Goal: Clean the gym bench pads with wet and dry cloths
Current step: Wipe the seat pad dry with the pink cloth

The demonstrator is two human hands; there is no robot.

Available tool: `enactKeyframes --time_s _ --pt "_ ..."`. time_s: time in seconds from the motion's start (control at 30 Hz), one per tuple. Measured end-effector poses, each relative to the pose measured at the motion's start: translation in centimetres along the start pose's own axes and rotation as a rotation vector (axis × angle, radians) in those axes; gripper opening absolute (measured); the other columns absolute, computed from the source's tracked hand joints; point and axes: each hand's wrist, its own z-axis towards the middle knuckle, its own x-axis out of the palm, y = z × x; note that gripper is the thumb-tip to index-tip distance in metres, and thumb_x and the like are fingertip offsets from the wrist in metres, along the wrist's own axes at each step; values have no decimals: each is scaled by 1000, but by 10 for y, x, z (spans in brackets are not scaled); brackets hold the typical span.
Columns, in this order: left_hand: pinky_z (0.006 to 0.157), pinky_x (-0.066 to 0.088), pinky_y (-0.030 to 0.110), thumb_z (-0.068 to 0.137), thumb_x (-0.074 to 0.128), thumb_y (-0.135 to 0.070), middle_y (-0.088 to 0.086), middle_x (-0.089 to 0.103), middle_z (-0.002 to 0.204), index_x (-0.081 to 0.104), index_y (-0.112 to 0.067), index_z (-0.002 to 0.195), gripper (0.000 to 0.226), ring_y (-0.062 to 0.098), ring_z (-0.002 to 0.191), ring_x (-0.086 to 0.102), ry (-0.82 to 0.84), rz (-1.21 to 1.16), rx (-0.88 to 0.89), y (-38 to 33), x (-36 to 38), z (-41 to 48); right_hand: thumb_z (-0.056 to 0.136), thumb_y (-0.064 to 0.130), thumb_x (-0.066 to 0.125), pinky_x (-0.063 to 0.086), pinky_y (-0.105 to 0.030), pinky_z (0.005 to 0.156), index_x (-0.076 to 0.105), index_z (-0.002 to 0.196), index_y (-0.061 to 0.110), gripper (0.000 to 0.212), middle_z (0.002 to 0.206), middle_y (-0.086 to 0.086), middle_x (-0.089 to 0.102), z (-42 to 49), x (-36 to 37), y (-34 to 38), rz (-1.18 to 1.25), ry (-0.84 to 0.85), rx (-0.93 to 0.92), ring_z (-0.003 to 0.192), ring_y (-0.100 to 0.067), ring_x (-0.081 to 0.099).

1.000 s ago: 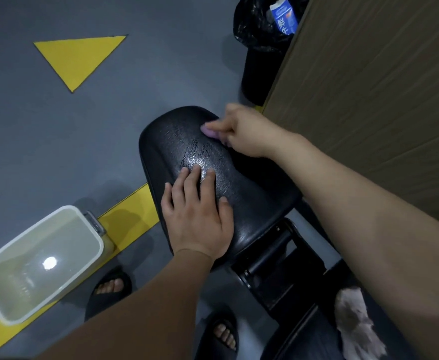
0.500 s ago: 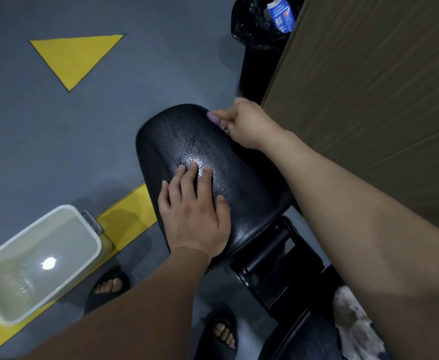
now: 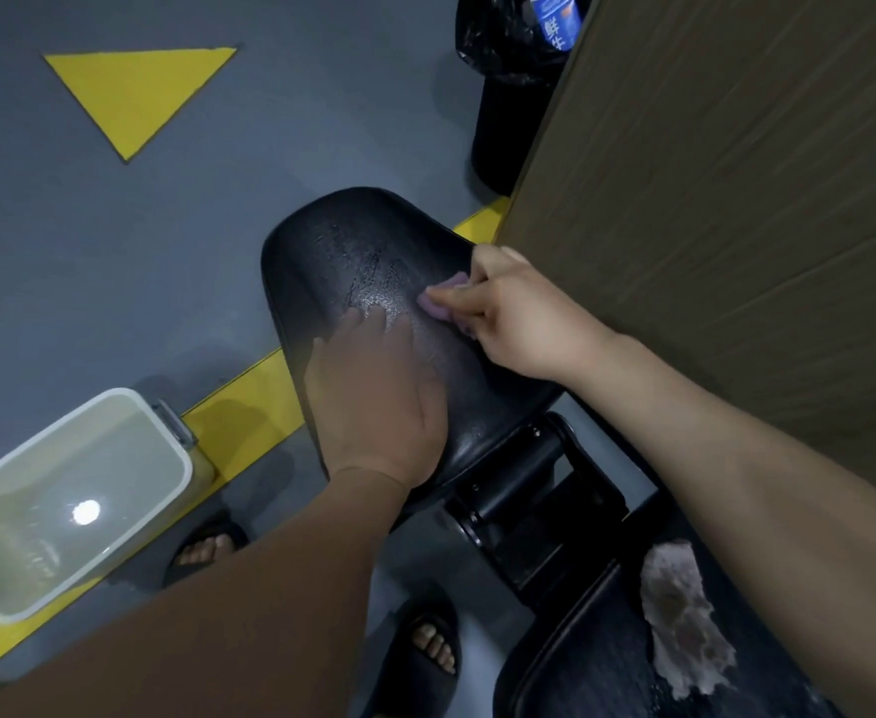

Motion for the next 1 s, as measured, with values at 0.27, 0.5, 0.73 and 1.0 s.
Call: enactKeyframes --time_s 0.27,0.5,0.73,1.0 --pt "118 26 55 91 44 -39 8 53 144 60 -15 133 51 30 143 39 0 -11 4 1 1 1 102 37 57 32 -22 74 77 117 26 27 94 -4 42 116 21 4 59 76 108 93 -23 50" --pt "118 26 56 91 46 -39 9 54 144 62 -14 133 51 30 143 40 -9 -22 11 2 1 1 98 23 62 31 -20 75 79 110 31 22 90 4 38 100 23 6 29 47 68 94 -21 50" --pt "119 25 54 90 48 -39 10 55 143 62 -14 132 50 30 143 40 2 -30 8 2 0 0 96 22 68 39 -25 78 76 118 34 26 89 1 42 54 15 3 39 13 3 91 -22 48" --pt "119 26 55 88 50 -39 9 54 144 63 -15 132 52 30 143 40 4 -31 15 3 -1 1 99 5 62 36 3 70 71 119 -2 23 89 10 43 147 23 -4 224 23 274 72 23 57"
